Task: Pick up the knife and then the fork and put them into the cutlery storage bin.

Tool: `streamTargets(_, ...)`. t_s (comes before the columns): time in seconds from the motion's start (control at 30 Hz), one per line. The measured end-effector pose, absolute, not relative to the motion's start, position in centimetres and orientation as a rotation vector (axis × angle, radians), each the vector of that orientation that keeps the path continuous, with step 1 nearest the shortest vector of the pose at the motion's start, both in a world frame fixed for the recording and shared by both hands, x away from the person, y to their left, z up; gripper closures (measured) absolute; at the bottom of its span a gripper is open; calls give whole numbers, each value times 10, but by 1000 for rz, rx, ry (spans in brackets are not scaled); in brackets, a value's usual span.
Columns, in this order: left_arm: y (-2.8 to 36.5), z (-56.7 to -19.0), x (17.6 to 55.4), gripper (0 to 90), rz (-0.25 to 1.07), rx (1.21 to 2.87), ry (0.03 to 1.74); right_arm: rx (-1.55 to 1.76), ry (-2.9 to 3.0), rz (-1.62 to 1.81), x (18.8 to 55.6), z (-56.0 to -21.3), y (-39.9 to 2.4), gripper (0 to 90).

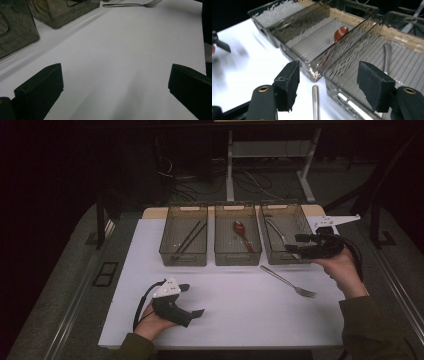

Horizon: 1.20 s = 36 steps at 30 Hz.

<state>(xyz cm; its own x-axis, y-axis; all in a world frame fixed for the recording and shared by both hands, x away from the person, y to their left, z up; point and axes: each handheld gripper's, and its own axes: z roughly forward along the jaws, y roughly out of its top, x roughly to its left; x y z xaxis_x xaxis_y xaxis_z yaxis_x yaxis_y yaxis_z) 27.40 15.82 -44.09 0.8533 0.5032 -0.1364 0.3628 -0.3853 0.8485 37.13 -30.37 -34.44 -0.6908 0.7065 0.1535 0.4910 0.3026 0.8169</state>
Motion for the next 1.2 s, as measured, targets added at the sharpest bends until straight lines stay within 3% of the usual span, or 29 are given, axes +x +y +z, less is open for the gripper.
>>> streamTargets(0.57,159,-439,272,0,179,2003,637,1054,2487,1121,353,-365,-297,377)
streamTargets(0.8,158,-439,272,0,179,2011,635,1051,2569,996,354,-375,-294,425)
streamTargets(1.2,157,-440,272,0,175,2010,635,1055,2716,752,359,-395,-282,586)
